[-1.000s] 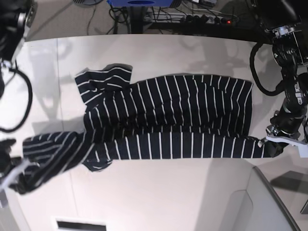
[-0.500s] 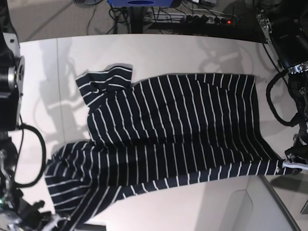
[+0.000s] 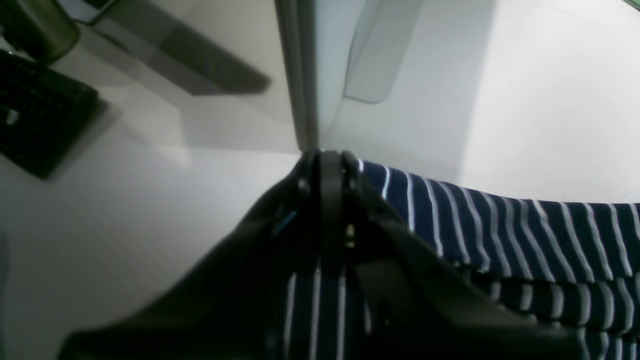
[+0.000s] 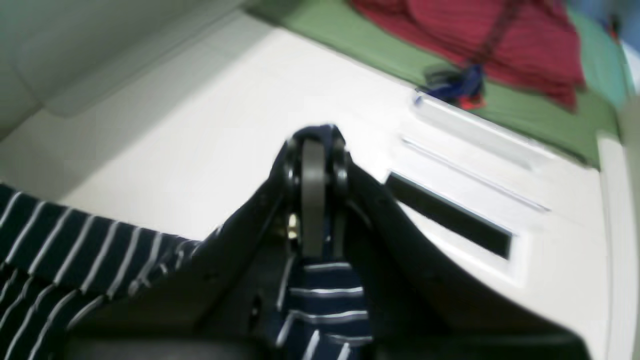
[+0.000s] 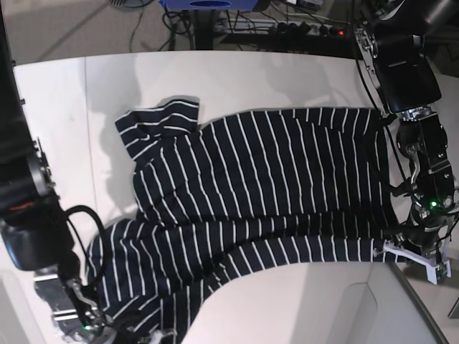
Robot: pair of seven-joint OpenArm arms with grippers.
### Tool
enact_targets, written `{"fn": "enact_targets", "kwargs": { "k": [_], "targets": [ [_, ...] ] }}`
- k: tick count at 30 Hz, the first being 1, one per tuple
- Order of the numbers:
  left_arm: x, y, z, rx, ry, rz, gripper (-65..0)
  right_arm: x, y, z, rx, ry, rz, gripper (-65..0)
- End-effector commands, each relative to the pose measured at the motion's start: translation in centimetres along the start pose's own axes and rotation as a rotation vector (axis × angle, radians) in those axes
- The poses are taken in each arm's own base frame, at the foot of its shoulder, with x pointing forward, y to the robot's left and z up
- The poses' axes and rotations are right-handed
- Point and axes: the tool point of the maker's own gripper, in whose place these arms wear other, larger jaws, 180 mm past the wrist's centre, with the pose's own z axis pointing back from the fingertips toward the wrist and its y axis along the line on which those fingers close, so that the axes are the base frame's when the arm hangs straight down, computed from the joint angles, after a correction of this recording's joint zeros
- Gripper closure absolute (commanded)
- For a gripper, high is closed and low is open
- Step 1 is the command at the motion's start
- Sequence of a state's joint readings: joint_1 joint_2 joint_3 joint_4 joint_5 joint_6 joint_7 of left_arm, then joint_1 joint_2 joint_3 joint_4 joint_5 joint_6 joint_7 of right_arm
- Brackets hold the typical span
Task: Layout the t-shirt on the table in an organized manner, then fold the t-shirt properly
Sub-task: 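Lift and pull the shirt with both grippers to spread it flat, then release the shirt and raise both grippers toward the shirt's shoulders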
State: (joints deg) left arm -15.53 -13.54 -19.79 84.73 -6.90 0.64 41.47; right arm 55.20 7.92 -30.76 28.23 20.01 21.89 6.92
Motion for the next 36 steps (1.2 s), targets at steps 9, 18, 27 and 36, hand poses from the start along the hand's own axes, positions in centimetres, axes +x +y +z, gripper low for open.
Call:
{"fn": "enact_targets", "kwargs": {
  "k": [9, 18, 27, 36],
  "targets": [
    [4.4, 1.0, 0.4, 0.033, -0.111, -0.013, 0.0, 7.7, 1.2, -2.0, -0.005, -0.183, -0.001, -10.7],
    [6.8, 4.9, 0.8, 0.107, -0.179, 0.102, -42.5, 5.4, -5.4, -0.2, -0.262, -0.139, 0.016, -65.0],
    [4.8, 4.8, 2.6, 0.093, -0.190, 0.070, -65.0, -4.4, -9.7, 5.3, -0.388, 0.030, -0.265, -65.0],
    [-10.1, -6.2, 5.1, -0.264, 0.104, -0.104, -28.8, -18.7, -0.2, 13.3, -0.338, 0.283, -0.455, -58.8]
  ]
}}
